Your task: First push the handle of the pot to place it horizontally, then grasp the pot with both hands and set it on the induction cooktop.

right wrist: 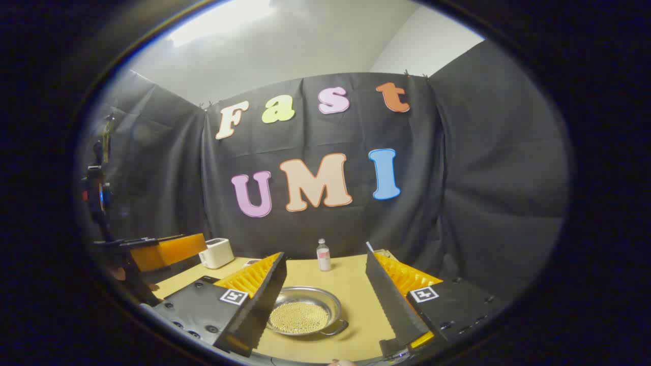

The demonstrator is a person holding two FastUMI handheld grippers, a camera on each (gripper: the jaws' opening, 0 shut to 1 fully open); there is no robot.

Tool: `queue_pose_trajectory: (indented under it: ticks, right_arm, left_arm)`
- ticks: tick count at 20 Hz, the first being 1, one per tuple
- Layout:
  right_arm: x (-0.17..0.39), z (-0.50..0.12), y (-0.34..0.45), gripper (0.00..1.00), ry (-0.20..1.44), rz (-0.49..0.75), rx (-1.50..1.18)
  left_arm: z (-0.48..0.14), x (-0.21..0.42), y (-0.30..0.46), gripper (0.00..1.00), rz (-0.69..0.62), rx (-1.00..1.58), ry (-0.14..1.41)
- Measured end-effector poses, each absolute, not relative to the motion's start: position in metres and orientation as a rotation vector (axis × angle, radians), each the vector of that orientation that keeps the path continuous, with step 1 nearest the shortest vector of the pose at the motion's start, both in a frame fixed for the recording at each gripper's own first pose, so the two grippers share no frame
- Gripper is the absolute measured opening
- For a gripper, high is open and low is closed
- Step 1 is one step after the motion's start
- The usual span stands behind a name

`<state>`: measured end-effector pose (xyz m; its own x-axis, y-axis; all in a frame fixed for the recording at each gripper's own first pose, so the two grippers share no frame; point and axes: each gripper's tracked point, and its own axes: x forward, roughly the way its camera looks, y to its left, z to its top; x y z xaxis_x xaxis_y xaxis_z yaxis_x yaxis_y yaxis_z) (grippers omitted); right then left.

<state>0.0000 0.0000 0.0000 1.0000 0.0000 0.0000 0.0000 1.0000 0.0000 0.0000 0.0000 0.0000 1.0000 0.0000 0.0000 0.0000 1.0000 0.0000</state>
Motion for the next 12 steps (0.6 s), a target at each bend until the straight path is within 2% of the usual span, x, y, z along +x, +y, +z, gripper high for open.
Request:
queue_pose_trajectory:
  ticks: [1, 2, 3, 4, 5, 6, 7, 8, 10, 11, 12]
  right_arm:
    - [-0.001, 0.003, 0.002, 0.99, -0.007, 0.007, -0.006]
    - [0.0, 0.002, 0.004, 0.94, -0.008, 0.015, -0.013]
    - [0.001, -0.001, 0.006, 0.94, 0.002, 0.022, -0.018]
    - [0.0, -0.006, 0.008, 0.99, 0.017, 0.03, -0.022]
    - [0.0, -0.012, 0.009, 0.99, 0.035, 0.034, -0.025]
    - [0.001, -0.016, 0.01, 0.99, 0.05, 0.033, -0.03]
    - [0.001, -0.019, 0.01, 0.94, 0.062, 0.029, -0.036]
    - [0.0, -0.022, 0.01, 0.94, 0.071, 0.025, -0.044]
    - [0.002, -0.023, 0.012, 0.94, 0.072, 0.019, -0.064]
    - [0.001, -0.022, 0.013, 0.94, 0.071, 0.019, -0.069]
    - [0.003, -0.023, 0.015, 0.94, 0.07, 0.022, -0.07]
  left_arm:
    - [0.003, 0.0, 0.002, 0.96, 0.01, -0.004, -0.009]
    - [0.004, 0.001, 0.004, 0.96, 0.016, 0.004, -0.009]
    - [0.005, 0.001, 0.005, 0.96, 0.019, 0.02, -0.01]
    - [0.004, 0.001, 0.005, 0.96, 0.02, 0.04, -0.01]
    - [0.003, 0.001, 0.005, 0.96, 0.022, 0.058, -0.005]
    - [0.0, 0.002, 0.006, 0.92, 0.026, 0.066, 0.001]
    - [-0.002, 0.002, 0.005, 0.96, 0.023, 0.066, 0.009]
    - [-0.005, 0.003, 0.002, 0.93, 0.016, 0.057, 0.013]
    - [-0.007, 0.003, 0.0, 0.96, 0.003, 0.046, 0.022]
    - [-0.008, 0.001, 0.003, 0.93, 0.006, 0.05, 0.027]
    - [-0.008, 0.002, 0.006, 0.96, 0.008, 0.057, 0.03]
